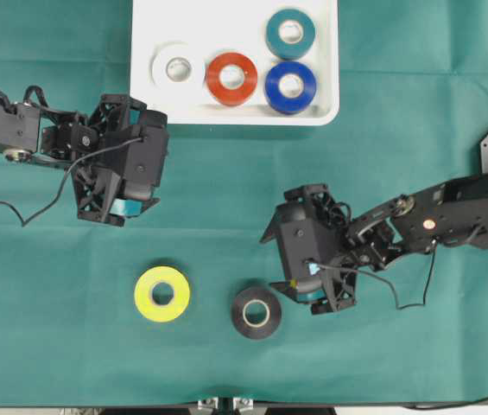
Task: Put the tape alternately from left to right into the white case.
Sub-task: 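Move the right gripper down onto the black tape roll and grip it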
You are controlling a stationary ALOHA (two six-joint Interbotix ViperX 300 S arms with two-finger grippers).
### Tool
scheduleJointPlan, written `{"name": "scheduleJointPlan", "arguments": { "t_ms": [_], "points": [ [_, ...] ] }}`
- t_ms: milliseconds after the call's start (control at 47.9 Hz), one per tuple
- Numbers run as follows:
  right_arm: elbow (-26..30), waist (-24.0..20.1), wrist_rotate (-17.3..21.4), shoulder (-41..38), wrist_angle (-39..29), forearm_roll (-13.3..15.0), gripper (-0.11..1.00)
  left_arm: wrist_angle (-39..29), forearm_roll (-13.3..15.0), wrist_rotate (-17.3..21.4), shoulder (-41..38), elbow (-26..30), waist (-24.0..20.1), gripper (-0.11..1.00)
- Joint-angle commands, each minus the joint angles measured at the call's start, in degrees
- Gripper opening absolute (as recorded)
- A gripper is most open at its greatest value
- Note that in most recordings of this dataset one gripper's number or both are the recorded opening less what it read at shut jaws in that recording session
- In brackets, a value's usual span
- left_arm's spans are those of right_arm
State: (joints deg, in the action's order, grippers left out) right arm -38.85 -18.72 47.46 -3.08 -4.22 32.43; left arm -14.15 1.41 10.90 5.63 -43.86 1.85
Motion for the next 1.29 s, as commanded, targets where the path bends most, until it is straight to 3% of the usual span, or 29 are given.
{"name": "scheduleJointPlan", "arguments": {
  "t_ms": [0, 668, 1128, 1274],
  "points": [
    [1.9, -0.6, 0.1, 0.0, -0.2, -0.2, 0.87, 0.4, 0.2, 0.0, 1.3, 0.4, 0.3, 0.65],
    [8.7, -3.4, 0.2, -8.6, -0.4, -0.2, 0.87, 1.5, 0.2, 0.0, 1.3, 0.4, 0.3, 0.65],
    [9.1, -3.3, 0.2, -10.2, -2.0, -0.2, 0.86, 1.5, 0.2, 0.0, 1.3, 0.3, 0.3, 0.65],
    [9.1, -3.4, 0.2, -10.5, -2.0, -0.2, 0.81, 1.5, 0.2, 0.0, 1.3, 0.4, 0.3, 0.65]
  ]
}}
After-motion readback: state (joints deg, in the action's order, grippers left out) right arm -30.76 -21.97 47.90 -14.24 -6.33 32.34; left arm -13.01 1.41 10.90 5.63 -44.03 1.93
